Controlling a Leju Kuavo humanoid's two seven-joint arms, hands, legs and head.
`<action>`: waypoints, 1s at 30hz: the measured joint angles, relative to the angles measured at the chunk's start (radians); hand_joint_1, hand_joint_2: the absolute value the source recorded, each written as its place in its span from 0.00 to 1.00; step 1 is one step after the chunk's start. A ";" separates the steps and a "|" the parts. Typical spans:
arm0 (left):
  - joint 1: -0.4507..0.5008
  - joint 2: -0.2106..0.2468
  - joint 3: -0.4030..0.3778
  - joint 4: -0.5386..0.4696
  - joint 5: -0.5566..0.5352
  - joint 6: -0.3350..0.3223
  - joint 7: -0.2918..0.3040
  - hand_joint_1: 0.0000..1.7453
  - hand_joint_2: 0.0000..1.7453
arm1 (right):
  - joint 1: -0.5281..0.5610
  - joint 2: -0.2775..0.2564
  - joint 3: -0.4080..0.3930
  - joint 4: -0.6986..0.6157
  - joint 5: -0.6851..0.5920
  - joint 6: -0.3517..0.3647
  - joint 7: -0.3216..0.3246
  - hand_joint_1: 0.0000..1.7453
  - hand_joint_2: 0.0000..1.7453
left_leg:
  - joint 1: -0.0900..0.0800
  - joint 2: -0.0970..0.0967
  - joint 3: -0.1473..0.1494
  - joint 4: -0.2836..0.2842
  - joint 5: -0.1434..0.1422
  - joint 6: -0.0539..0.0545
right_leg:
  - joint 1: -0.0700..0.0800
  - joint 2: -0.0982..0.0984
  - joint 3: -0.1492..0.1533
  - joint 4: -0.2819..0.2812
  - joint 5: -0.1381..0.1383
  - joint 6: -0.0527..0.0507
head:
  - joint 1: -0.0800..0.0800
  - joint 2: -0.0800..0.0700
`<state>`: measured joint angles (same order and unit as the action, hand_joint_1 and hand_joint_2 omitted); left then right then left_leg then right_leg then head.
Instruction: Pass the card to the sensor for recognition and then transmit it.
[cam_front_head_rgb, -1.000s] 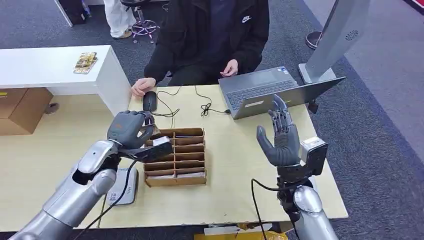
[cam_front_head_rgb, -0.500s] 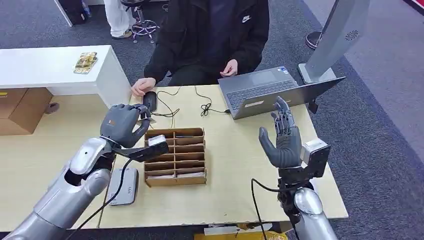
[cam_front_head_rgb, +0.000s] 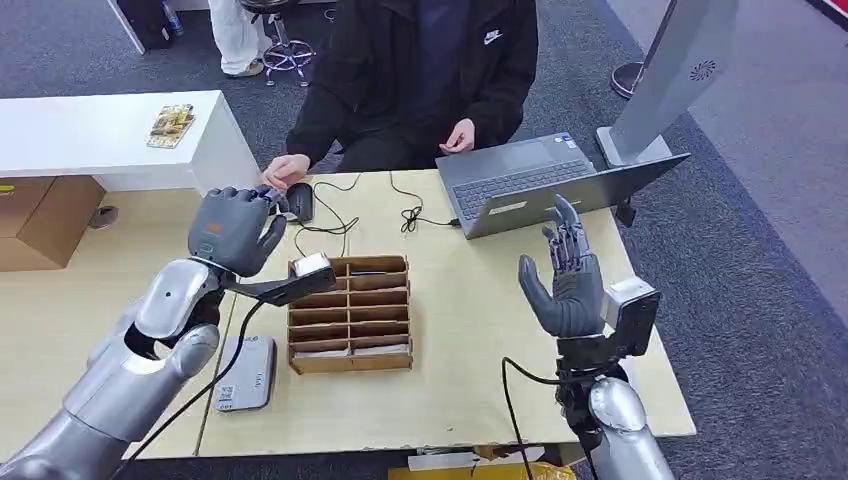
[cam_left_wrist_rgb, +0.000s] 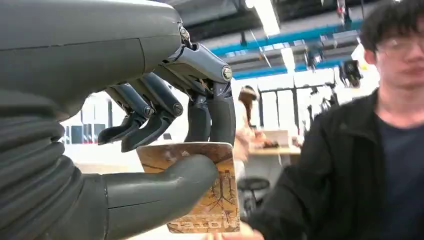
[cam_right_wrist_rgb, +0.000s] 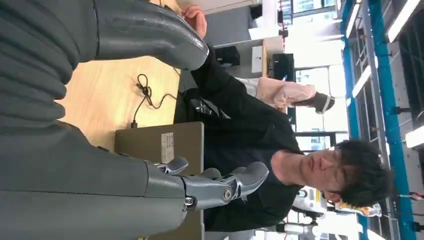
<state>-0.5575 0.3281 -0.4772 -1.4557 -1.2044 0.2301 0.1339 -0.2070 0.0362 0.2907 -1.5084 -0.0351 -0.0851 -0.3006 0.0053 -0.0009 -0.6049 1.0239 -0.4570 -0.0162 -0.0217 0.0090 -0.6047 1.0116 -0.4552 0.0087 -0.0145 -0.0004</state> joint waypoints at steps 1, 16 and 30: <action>-0.004 -0.002 0.000 0.006 -0.011 0.013 0.002 1.00 1.00 | 0.000 0.000 0.000 0.000 0.000 0.000 0.000 0.00 1.00 | 0.000 0.000 0.000 0.000 0.000 0.000 | 0.000 0.000 0.000 0.000 0.000 0.000 | 0.000 0.000; -0.125 -0.034 -0.002 0.189 -0.166 0.089 0.024 1.00 1.00 | -0.015 0.000 0.034 0.000 -0.032 -0.002 0.011 0.00 1.00 | 0.000 0.000 0.000 0.000 0.000 0.000 | 0.000 0.000 0.000 0.000 0.000 0.000 | 0.000 0.000; -0.155 -0.061 -0.013 0.272 -0.202 0.096 0.027 1.00 1.00 | -0.017 0.000 0.044 0.003 -0.042 -0.002 0.000 0.00 1.00 | 0.000 0.000 0.000 0.000 0.000 0.000 | 0.000 0.000 0.000 0.000 0.000 0.000 | 0.000 0.000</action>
<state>-0.7126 0.2674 -0.4906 -1.1837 -1.4065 0.3258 0.1606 -0.2240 0.0362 0.3349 -1.5057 -0.0771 -0.0869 -0.3006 0.0053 -0.0010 -0.6051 1.0240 -0.4569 -0.0162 -0.0218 0.0091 -0.6046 1.0116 -0.4551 0.0088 -0.0145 -0.0004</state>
